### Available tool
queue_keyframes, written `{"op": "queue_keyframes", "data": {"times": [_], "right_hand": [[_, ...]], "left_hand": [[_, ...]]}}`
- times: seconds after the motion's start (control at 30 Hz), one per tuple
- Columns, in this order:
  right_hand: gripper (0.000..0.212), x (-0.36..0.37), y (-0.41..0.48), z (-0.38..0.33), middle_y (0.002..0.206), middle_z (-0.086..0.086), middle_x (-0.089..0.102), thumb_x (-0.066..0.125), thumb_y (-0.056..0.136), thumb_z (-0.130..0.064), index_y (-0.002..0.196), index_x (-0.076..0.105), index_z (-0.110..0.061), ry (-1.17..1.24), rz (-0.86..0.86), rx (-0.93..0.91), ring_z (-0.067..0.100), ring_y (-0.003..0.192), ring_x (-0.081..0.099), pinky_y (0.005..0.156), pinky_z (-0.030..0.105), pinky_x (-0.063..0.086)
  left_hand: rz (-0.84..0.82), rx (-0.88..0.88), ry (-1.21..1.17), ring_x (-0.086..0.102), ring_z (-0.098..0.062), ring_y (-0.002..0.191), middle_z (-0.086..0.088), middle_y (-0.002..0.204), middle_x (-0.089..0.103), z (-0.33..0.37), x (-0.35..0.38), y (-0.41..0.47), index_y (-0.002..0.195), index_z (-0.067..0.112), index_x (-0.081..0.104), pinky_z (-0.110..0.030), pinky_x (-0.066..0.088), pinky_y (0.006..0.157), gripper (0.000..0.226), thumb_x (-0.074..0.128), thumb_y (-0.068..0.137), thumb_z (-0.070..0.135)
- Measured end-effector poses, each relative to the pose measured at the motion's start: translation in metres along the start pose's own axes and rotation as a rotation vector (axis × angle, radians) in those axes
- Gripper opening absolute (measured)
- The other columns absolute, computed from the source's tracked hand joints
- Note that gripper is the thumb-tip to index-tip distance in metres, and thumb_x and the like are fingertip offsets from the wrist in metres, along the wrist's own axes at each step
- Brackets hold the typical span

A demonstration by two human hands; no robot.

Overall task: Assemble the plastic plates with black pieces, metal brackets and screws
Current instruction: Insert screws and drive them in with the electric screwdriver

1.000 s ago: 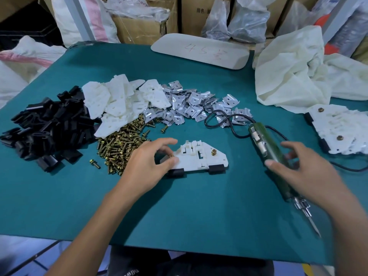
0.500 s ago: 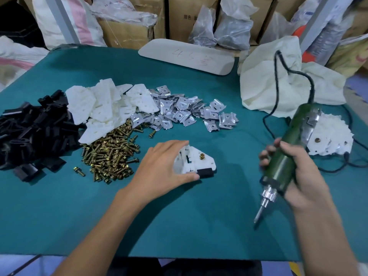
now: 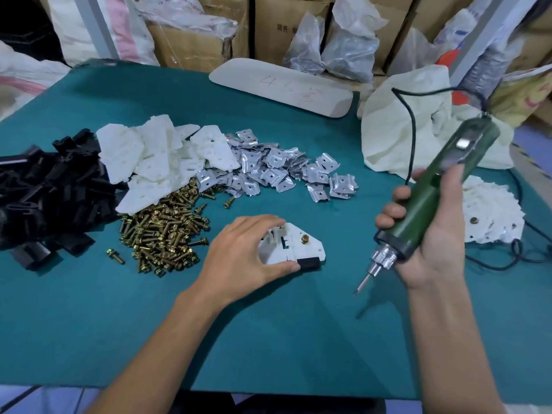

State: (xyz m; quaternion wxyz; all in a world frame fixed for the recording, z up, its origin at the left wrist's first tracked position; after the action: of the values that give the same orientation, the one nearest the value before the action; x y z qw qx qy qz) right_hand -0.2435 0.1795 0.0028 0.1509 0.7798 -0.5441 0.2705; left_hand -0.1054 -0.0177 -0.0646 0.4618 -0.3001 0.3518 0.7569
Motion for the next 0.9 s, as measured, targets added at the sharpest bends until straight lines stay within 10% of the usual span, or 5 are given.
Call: {"op": "queue_keyframes", "data": {"times": [0.53,0.9], "right_hand": [[0.014,0.086,0.021,0.008,0.053,0.005,0.050,0.065,0.079,-0.016,0.078,0.053,-0.009,-0.304,-0.047,-0.418,0.023,0.040,0.044,0.046,0.029,0.042],[0.020,0.084,0.022,0.017,0.056,0.007,0.051,0.067,0.077,-0.020,0.081,0.054,-0.006,-0.364,-0.047,-0.433,0.025,0.041,0.046,0.046,0.030,0.044]], "left_hand": [[0.029,0.030,-0.038,0.049,-0.006,0.118,0.019,0.131,0.060,-0.001,-0.001,0.001,0.128,0.034,0.063,-0.032,0.046,0.097,0.075,0.070,0.067,0.077],[0.021,0.025,-0.025,0.047,-0.005,0.118,0.020,0.132,0.060,-0.002,0.000,0.001,0.128,0.034,0.063,-0.029,0.043,0.095,0.074,0.070,0.068,0.077]]}}
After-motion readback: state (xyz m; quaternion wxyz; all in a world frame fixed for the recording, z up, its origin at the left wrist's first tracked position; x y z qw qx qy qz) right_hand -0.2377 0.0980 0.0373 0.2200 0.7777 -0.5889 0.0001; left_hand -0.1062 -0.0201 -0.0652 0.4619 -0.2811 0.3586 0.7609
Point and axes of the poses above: each hand's wrist, its own y-axis towards the middle knuckle, its own x-axis out of the palm, z = x × y, the point moved 8 cm from there along y, towards the middle knuckle
